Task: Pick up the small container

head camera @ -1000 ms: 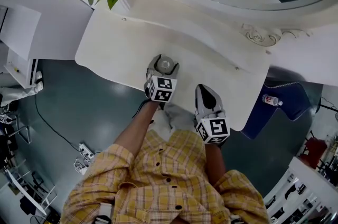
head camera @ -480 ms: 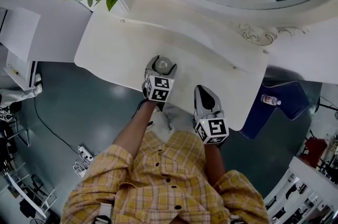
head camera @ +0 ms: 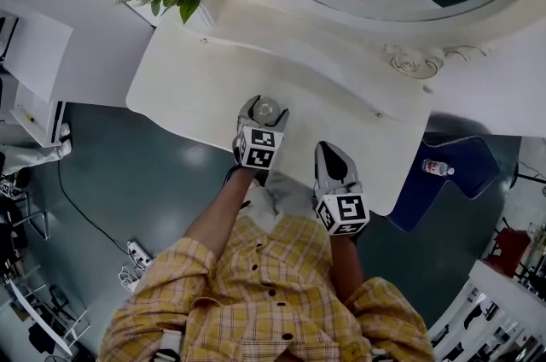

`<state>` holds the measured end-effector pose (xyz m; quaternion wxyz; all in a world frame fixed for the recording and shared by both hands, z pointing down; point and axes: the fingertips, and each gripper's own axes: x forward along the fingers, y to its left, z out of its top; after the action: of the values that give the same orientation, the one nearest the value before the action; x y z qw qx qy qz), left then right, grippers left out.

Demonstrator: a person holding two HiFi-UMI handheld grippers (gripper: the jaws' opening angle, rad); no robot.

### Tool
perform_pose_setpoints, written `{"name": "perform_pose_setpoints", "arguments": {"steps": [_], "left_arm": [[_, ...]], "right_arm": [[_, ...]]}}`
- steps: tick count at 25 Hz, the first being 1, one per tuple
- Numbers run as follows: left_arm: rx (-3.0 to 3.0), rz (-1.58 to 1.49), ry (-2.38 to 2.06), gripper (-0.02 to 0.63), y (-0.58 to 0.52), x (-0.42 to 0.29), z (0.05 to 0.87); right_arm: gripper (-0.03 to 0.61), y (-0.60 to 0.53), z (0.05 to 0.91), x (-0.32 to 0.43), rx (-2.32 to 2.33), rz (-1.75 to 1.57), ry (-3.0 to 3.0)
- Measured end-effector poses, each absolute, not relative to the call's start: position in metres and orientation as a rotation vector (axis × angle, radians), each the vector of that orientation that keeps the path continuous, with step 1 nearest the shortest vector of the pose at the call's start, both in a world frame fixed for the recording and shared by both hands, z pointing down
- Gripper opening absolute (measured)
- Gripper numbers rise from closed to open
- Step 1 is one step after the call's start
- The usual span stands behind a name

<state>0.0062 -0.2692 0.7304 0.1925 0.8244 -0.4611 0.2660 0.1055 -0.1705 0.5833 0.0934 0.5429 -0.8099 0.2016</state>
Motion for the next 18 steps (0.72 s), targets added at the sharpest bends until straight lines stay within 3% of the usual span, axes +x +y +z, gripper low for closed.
{"name": "perform_pose_setpoints", "arguments": {"steps": [18], "left_arm": [[2.370,0.697,-1.307,0.342,-0.256,-0.008,0.675]], "right_arm": [[0.002,-0.170,0.555,0.100,1.654,0.558,-2.422]]}}
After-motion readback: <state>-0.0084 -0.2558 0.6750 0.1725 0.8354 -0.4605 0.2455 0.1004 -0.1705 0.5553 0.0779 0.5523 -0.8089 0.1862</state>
